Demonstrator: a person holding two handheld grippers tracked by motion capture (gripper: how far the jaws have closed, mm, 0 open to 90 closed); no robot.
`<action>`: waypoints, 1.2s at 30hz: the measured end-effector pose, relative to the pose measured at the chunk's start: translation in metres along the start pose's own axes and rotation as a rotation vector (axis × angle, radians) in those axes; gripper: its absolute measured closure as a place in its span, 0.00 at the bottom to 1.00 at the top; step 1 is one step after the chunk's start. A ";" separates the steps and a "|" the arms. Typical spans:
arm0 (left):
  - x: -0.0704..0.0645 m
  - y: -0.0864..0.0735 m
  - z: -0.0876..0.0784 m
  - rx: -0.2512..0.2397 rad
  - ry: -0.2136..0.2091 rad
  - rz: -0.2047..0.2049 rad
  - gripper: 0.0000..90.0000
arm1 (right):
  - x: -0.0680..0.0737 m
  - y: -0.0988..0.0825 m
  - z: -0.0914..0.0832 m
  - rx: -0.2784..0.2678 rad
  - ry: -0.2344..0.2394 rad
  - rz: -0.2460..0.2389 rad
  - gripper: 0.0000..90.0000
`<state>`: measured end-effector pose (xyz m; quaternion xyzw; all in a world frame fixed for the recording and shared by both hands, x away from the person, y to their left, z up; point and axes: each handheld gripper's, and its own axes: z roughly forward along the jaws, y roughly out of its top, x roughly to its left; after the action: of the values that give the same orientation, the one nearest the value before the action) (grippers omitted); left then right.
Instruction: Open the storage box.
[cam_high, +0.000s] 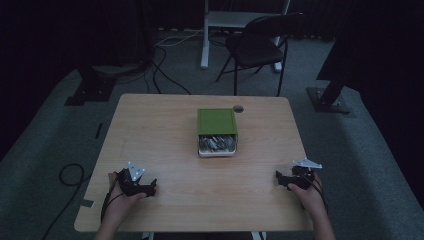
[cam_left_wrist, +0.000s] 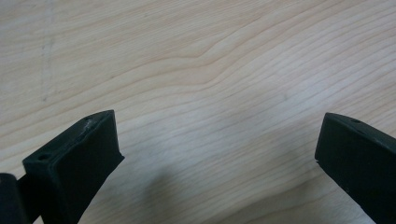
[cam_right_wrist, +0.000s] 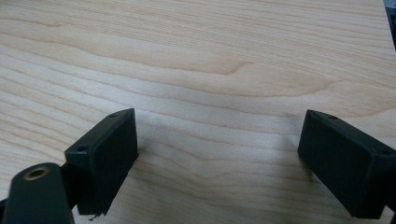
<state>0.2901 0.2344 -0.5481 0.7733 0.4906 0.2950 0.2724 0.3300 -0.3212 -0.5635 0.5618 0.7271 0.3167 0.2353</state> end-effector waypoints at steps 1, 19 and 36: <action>0.000 0.000 0.000 0.000 0.000 0.000 0.01 | 0.000 0.000 0.000 0.000 0.000 0.000 0.13; -0.037 0.024 0.010 -0.033 -0.053 0.113 0.01 | 0.000 0.000 0.000 0.000 0.000 0.000 0.13; -0.076 0.050 0.017 -0.074 -0.077 0.254 0.01 | 0.000 0.000 0.000 0.000 0.000 0.001 0.13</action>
<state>0.3060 0.1433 -0.5381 0.8294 0.3667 0.3151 0.2799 0.3300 -0.3212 -0.5635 0.5622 0.7267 0.3170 0.2351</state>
